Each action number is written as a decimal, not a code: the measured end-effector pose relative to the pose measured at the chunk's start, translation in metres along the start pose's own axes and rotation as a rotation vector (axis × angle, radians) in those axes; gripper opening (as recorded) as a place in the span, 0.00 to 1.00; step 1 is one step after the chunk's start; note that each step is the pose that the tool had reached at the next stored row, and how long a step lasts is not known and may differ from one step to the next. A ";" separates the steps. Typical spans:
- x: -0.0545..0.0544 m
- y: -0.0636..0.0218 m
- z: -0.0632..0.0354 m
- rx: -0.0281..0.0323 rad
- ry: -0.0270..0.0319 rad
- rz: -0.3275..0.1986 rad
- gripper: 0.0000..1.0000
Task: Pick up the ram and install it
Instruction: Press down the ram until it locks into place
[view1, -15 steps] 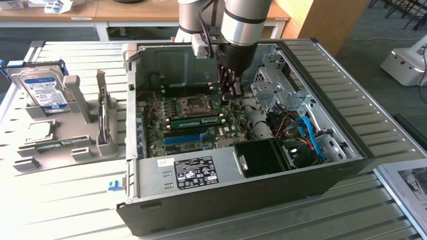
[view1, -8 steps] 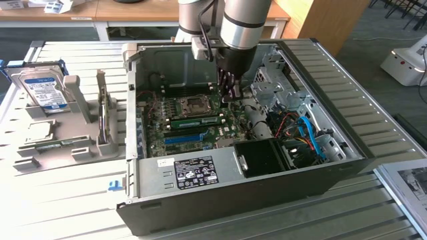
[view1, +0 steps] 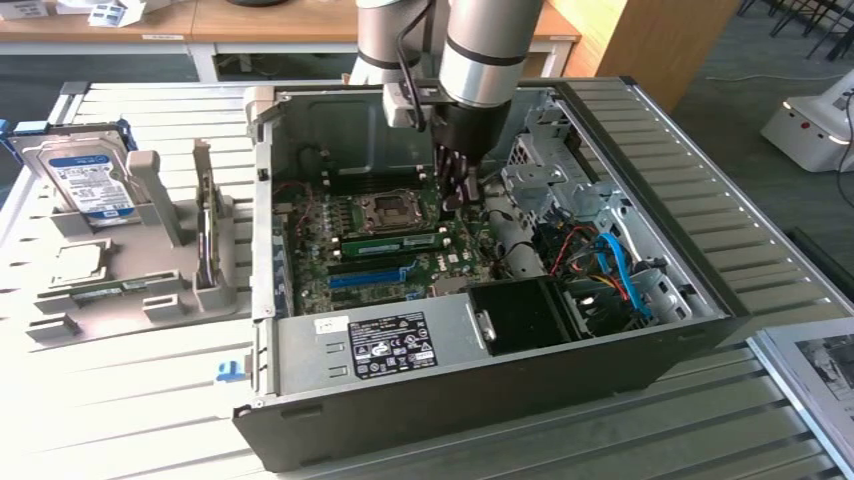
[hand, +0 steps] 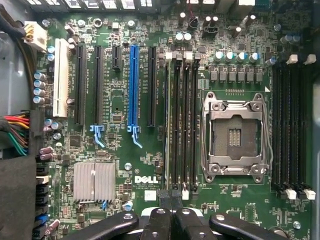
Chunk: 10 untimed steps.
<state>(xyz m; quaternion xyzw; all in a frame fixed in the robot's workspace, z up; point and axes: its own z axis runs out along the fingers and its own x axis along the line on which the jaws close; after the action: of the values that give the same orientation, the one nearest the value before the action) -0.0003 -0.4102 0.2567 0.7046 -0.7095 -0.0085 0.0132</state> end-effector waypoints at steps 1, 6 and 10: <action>0.000 0.0000 0.0010 0.0000 0.0000 0.000 0.10; 0.000 -0.0002 0.0059 0.0000 0.0000 0.000 0.10; 0.000 -0.0003 0.0093 0.0000 0.0000 0.000 0.10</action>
<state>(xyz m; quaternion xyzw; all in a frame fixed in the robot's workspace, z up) -0.0003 -0.4102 0.2473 0.7045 -0.7095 -0.0085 0.0132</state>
